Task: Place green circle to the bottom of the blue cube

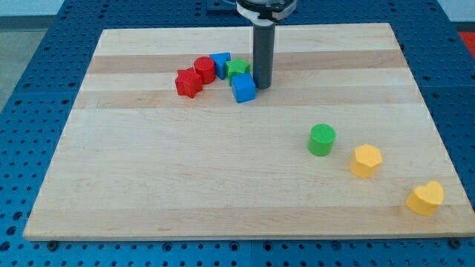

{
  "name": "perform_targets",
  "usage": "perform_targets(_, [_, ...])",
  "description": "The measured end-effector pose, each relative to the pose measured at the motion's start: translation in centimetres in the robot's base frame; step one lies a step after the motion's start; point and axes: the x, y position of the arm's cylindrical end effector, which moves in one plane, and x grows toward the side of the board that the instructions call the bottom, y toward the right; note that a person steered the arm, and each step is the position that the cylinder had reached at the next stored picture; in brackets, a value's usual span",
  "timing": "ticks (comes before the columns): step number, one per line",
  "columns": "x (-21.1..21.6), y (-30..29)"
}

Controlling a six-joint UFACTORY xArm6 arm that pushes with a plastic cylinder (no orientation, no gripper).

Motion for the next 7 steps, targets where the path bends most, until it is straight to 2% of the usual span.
perform_targets(3, [0.0, 6.1])
perform_targets(7, [0.8, 6.2])
